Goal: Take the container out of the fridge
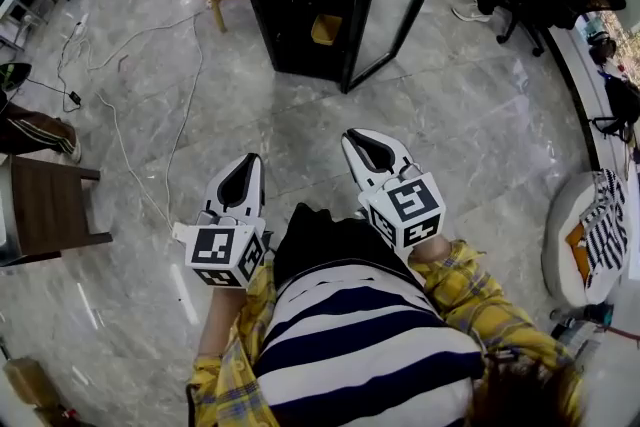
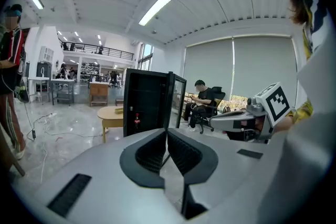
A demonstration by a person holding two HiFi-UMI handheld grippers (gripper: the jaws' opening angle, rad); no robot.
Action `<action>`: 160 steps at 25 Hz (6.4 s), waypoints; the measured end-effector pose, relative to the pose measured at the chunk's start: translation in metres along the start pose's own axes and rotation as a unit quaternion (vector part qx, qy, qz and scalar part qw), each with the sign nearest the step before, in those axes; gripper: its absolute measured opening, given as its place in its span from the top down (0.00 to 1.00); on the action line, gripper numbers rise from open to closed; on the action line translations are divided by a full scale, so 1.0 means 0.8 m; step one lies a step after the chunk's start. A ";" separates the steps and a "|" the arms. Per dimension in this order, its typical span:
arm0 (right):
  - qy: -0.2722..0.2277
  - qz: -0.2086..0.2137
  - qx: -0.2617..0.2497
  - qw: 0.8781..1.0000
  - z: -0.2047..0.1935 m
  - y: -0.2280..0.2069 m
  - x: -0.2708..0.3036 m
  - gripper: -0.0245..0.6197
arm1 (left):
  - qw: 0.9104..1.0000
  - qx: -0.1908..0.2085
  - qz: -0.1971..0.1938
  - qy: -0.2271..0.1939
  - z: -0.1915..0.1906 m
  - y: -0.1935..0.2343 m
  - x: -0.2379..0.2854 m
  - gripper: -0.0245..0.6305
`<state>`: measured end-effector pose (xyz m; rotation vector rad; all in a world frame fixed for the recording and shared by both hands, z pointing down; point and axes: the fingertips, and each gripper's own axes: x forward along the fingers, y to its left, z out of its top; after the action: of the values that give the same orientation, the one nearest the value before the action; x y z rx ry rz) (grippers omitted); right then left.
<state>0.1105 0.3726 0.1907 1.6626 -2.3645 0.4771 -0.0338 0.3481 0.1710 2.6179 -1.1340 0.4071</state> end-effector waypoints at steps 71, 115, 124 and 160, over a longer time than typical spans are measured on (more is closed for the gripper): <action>0.239 0.065 -0.268 0.931 -0.142 -0.224 0.531 0.76 | 0.987 -0.073 0.065 0.124 -0.163 0.295 0.377 0.93; 0.388 -0.050 -0.289 0.874 -0.406 -0.442 0.728 0.73 | 0.979 -0.114 0.056 0.158 -0.407 0.359 0.601 0.93; 0.413 -0.052 -0.306 0.856 -0.434 -0.459 0.741 0.74 | 0.980 -0.115 0.054 0.151 -0.422 0.371 0.615 0.93; 0.391 0.013 -0.275 0.878 -0.305 -0.282 0.598 0.91 | 0.981 -0.095 0.099 0.138 -0.248 0.364 0.428 0.93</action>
<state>0.1560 -0.0222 0.6165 0.9257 -1.6866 0.3391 -0.0545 -0.0052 0.5124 2.2115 -1.2716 0.6452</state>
